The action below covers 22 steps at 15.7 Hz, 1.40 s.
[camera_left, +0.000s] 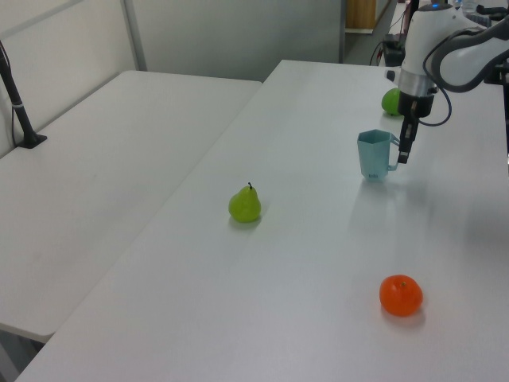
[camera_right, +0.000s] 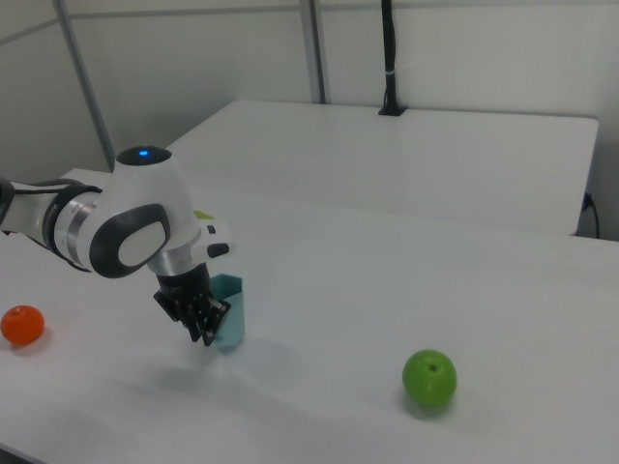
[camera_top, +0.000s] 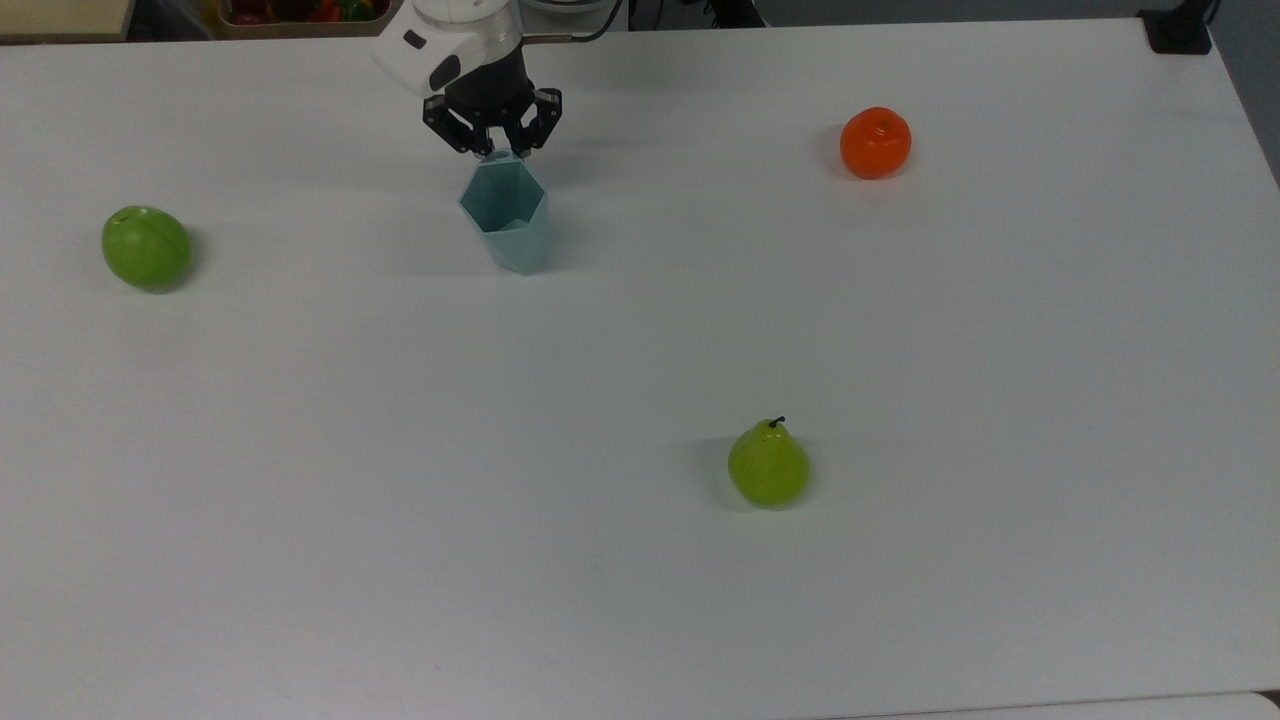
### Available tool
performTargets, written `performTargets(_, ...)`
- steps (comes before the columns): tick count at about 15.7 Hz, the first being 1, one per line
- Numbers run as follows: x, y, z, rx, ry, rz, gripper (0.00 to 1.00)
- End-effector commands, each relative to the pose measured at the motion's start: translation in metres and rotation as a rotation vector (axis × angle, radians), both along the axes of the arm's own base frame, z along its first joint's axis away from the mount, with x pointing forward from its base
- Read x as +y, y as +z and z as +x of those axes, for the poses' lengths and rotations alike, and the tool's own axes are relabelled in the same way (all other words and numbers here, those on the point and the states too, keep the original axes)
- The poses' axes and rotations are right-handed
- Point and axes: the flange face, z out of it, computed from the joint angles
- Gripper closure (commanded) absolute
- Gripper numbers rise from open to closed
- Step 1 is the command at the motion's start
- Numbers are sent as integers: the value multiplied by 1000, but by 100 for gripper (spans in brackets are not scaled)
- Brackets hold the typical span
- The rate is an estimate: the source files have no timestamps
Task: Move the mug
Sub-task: 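Lower the mug onto the table and open the gripper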
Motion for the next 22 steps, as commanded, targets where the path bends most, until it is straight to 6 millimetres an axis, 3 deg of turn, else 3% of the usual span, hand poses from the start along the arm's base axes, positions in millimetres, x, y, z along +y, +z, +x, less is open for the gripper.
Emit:
performTargets(1, -1, -10, -7, -16, -8, -19, 98)
performTargets(4, -2, -16, -8, -10, -8, -20, 95)
performTargets(8, -2, -15, -8, -5, -16, -19, 69)
performTargets(14, -2, -12, -7, -8, -25, -19, 39)
performTargets(16, -2, -9, -9, 15, -24, -17, 17)
performTargets(18, -2, 4, -9, 39, -22, -15, 3)
performTargets(22, -1, 71, 6, 131, -14, -9, 0)
